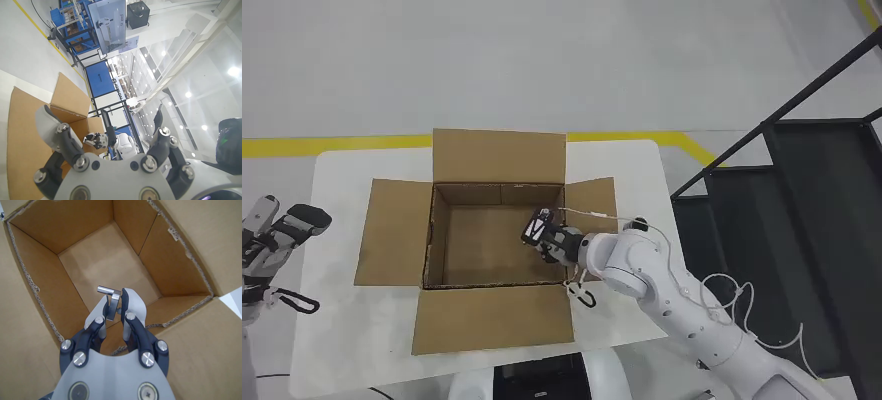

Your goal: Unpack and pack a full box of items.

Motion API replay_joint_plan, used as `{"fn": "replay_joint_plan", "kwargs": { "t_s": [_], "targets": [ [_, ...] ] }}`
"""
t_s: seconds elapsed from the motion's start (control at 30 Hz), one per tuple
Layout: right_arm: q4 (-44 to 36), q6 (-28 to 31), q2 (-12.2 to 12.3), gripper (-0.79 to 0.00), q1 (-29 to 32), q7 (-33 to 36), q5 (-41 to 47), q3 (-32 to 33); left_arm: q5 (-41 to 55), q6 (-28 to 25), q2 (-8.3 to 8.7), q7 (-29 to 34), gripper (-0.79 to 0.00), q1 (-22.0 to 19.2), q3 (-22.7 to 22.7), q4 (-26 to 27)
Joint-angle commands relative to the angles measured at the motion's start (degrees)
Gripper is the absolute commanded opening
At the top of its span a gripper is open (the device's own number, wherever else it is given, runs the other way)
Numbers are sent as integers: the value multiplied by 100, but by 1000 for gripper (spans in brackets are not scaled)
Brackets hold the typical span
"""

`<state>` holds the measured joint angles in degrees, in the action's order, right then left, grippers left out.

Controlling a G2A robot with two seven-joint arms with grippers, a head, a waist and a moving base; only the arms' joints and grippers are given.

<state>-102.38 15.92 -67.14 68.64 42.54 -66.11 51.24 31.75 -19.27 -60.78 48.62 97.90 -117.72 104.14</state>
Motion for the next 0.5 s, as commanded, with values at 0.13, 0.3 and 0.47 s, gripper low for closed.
{"fn": "replay_joint_plan", "kwargs": {
  "t_s": [0.13, 0.3, 0.47],
  "targets": [
    [-76, 111, -18, 0, 25, -76, 36, -56, 0, 0, 0, 0, 0, 0, 0, 0],
    [-756, 761, 156, 0, 552, -118, 206, 471, 0, 0, 0, 0, 0, 0, 0, 0],
    [-1539, 1786, 409, 0, 1436, -454, 741, 1523, 0, 0, 0, 0, 0, 0, 0, 0]
  ]
}}
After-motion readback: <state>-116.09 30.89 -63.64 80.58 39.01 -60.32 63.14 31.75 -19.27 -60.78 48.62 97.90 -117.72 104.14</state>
